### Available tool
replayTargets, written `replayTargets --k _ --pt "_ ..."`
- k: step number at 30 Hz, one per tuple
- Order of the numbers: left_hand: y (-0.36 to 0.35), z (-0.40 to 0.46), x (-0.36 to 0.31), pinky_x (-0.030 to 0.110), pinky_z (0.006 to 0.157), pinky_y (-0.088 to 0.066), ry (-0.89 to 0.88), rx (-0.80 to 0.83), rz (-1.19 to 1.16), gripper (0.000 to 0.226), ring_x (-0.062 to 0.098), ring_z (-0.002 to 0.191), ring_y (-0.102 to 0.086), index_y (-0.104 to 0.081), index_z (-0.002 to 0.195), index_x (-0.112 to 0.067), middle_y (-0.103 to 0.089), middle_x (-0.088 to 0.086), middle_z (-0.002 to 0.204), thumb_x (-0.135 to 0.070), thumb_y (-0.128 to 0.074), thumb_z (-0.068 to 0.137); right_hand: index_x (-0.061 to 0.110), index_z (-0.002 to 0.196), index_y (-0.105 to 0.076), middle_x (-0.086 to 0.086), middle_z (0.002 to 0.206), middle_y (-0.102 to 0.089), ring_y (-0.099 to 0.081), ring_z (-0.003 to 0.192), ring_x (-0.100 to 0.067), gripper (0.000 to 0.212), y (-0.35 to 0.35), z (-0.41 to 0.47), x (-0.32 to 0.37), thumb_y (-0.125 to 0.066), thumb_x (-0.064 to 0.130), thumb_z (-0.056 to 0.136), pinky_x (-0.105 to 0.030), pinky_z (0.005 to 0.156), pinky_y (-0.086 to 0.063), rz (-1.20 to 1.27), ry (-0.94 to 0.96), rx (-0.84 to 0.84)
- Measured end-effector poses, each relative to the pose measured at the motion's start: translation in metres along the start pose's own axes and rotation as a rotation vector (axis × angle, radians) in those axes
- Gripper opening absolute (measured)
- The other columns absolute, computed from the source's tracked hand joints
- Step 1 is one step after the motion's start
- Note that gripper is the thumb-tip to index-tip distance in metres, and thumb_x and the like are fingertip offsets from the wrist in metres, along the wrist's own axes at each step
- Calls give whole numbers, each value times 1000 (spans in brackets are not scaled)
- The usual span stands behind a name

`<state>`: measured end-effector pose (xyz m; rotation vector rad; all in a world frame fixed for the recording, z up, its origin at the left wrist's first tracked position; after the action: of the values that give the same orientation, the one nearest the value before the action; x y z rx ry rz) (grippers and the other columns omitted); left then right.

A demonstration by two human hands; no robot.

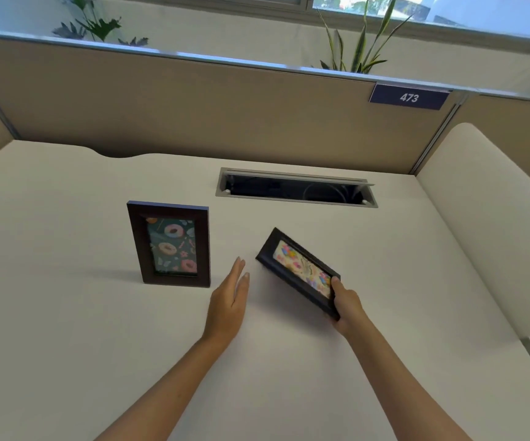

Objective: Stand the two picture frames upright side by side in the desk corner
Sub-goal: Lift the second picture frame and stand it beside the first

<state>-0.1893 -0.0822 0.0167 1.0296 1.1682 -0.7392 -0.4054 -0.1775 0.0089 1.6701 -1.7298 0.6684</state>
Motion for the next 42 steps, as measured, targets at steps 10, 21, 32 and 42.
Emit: replayTargets --k 10,21,32,42 --pt "-19 41 -64 42 103 -31 -506 59 625 49 23 133 -41 -49 132 -14 -56 4 135 -12 -54 83 6 75 -54 -7 43 -55 -47 28 -13 27 -34 -22 19 -53 25 94 -15 27 -38 347 -266 266" --pt "-11 28 -82 41 111 -27 -260 176 363 64 18 137 -34 -32 143 -15 -41 5 147 -56 -28 94 4 87 -52 -7 71 -51 -55 29 -15 23 -59 -34 27 -49 24 97 -18 31 -46 747 -248 201" --pt "-4 64 -116 27 58 -56 -145 21 355 28 22 91 -67 -53 113 -10 -68 11 113 -27 -53 90 -3 127 -47 -25 122 -62 -68 98 -32 36 -81 -69 42 -49 17 97 -38 68 -61 677 -178 517" --pt "15 97 -182 35 44 -48 -546 23 672 30 19 49 -56 -42 115 -11 -57 0 60 -23 -54 90 8 104 -59 -9 97 -66 -61 80 -19 27 -30 -91 116 -69 18 82 -34 72 -52 -730 916 -227"
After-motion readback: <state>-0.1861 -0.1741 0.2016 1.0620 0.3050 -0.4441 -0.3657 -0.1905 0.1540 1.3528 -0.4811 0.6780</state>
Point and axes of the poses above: each hand's wrist, its own z-axis towards the middle knuckle, its own y-axis out of the back of the hand, x = y × z, the point moved 3 cm from there along z, towards the middle knuckle
